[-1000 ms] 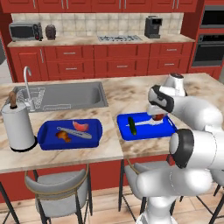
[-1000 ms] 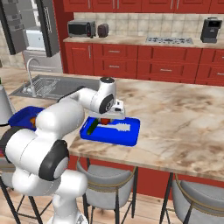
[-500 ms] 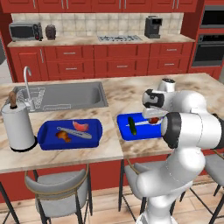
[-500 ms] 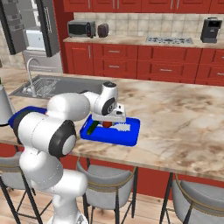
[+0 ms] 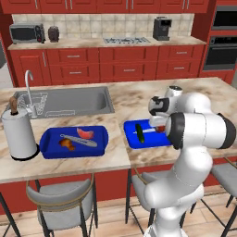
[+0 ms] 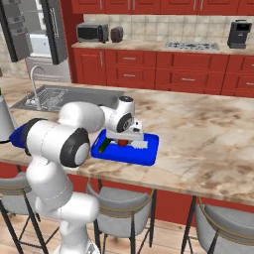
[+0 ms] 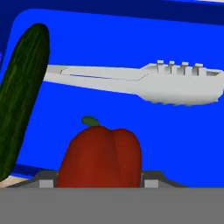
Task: Gather the bell pepper and cucumber from the fridge and place them on a tray on the dining counter. Then gather the chicken drumstick and steak from the fridge and place them on the other tray.
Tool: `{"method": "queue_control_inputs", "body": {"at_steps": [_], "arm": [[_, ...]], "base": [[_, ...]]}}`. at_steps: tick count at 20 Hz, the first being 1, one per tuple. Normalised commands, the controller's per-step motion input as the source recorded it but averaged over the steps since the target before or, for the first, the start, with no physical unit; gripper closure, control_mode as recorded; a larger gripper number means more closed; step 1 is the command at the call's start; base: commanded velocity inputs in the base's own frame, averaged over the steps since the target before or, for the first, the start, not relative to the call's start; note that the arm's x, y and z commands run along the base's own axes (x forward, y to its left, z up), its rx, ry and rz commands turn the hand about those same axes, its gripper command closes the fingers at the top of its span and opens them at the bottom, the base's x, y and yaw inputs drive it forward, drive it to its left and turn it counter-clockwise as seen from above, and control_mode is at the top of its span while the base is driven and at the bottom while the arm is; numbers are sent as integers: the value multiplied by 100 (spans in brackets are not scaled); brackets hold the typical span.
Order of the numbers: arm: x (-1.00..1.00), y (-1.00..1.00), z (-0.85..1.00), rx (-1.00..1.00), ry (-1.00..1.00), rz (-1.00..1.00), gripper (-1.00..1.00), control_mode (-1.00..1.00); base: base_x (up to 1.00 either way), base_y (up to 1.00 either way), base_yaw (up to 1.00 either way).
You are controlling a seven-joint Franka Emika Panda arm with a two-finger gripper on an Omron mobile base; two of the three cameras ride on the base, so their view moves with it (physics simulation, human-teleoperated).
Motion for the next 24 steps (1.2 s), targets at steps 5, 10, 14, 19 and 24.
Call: {"method": "queue_control_inputs", "body": {"at_steps": [5,10,14,19,24], "arm": [[19,0,-26,0,0,0,100,-100],[19,0,-24,0,0,0,100,-100],[20,0,-25,0,0,0,100,-100],[18,0,-24,0,0,0,100,-100],[15,0,-26,0,0,0,-100,-100]], "base": [[0,0,0],[0,0,0],[0,0,0],[0,0,0],[0,0,0]]}}
